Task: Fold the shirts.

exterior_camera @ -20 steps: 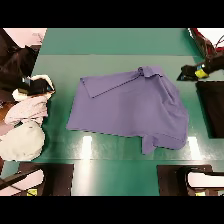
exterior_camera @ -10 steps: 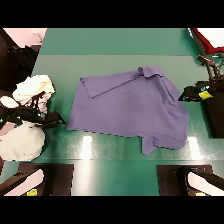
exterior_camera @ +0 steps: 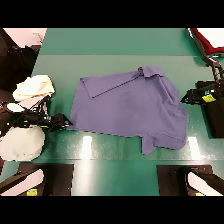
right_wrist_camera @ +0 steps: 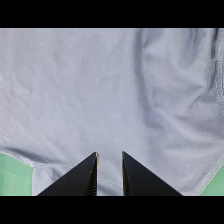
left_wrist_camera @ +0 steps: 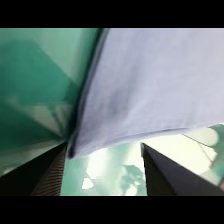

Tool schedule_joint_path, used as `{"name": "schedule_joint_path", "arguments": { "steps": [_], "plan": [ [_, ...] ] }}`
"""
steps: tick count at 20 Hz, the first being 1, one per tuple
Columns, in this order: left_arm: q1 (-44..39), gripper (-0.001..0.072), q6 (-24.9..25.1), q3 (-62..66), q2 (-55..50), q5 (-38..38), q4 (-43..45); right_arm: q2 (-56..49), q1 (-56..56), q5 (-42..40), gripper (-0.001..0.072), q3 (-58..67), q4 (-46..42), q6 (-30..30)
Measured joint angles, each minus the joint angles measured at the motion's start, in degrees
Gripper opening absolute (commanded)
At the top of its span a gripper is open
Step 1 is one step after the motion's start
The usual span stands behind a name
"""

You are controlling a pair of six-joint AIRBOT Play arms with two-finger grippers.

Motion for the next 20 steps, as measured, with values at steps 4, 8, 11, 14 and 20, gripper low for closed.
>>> {"name": "schedule_joint_path", "arguments": {
  "steps": [4,8,11,14,20],
  "plan": [
    [0.0,0.0102,0.8,-0.2,-1.1,1.2,-0.2,0.2,0.0,0.2,0.0192,-0.1,0.0,0.0],
    [0.0,0.0022,1.7,0.7,-1.4,0.5,-2.2,0.3,-2.6,2.6,0.0204,-0.4,0.0,0.0],
    [0.0,0.0022,2.2,4.0,-1.4,-0.9,-2.6,2.6,-8.5,4.4,0.0293,-4.5,-0.1,0.0],
    [0.0,0.0023,2.4,8.5,-1.4,-1.9,-3.0,6.5,-18.2,4.0,0.0502,-13.8,-0.4,0.0],
    [0.0,0.0023,2.4,12.6,-1.4,-2.1,-4.0,9.4,-33.6,1.1,0.0445,-32.5,2.2,0.0]
  ]
}}
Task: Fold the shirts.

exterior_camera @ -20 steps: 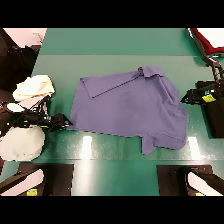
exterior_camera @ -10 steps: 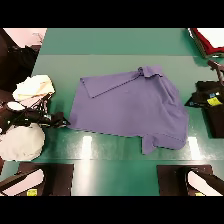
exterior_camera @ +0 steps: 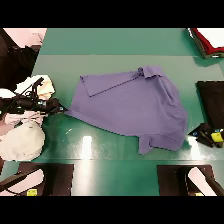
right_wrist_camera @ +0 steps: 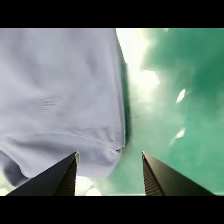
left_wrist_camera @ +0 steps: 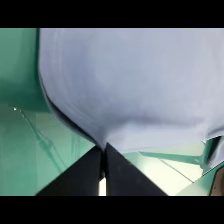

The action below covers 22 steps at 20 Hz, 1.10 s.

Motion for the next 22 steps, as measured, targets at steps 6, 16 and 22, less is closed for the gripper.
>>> {"name": "schedule_joint_path", "arguments": {
  "steps": [6,16,22],
  "plan": [
    [0.0,0.0023,0.1,0.6,0.0,0.0,-0.3,0.3,-2.6,-1.9,0.0444,-8.4,2.7,-0.2],
    [0.0,0.0023,0.1,0.8,0.0,-0.3,-0.4,0.4,7.7,-7.8,0.0017,-9.6,3.4,0.7],
    [0.0,0.0023,-1.2,11.0,4.4,-0.9,-0.6,8.0,6.9,-7.4,0.0016,4.7,6.4,1.2]
  ]
}}
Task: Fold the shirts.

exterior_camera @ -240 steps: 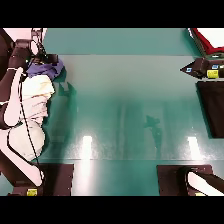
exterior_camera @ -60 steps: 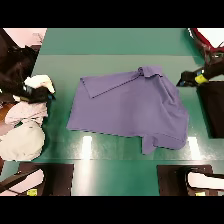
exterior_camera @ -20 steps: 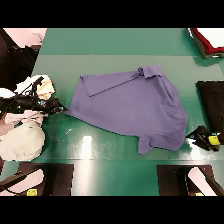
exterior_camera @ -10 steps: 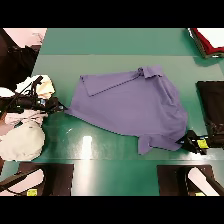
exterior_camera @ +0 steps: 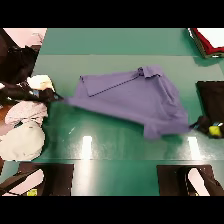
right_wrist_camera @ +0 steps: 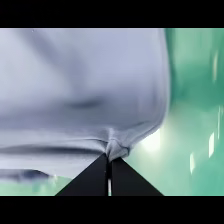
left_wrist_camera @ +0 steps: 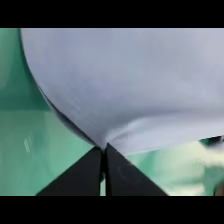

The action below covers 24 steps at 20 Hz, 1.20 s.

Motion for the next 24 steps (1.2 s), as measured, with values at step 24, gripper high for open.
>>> {"name": "schedule_joint_path", "arguments": {
  "steps": [24],
  "plan": [
    [0.0,0.0022,-9.8,61.0,19.5,6.0,-4.2,2.5,7.1,-8.7,0.0013,73.7,-1.2,0.5]
  ]
}}
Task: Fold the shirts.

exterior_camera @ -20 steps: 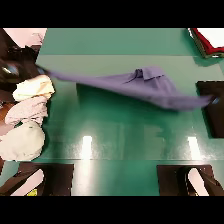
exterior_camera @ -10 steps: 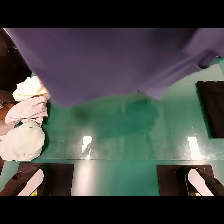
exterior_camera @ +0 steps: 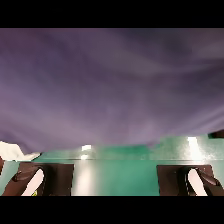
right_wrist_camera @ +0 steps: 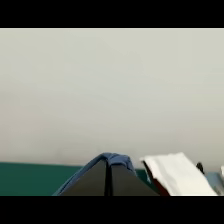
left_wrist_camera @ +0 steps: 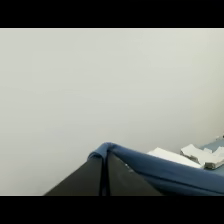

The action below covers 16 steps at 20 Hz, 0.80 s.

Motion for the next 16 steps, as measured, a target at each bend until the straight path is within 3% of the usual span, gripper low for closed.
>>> {"name": "schedule_joint_path", "arguments": {
  "steps": [9,13,16],
  "plan": [
    [-0.1,0.0023,-3.2,-36.1,-12.8,-9.2,5.3,-28.0,7.0,25.7,0.0013,-2.1,-0.5,4.6],
    [-3.2,0.0023,1.4,-43.6,-24.2,-5.0,5.9,-41.1,11.2,26.4,0.0013,-8.9,-1.7,5.4],
    [-6.3,0.0023,5.3,-45.0,-32.7,5.4,5.8,-48.5,13.3,20.2,0.0013,-11.4,-4.1,5.6]
  ]
}}
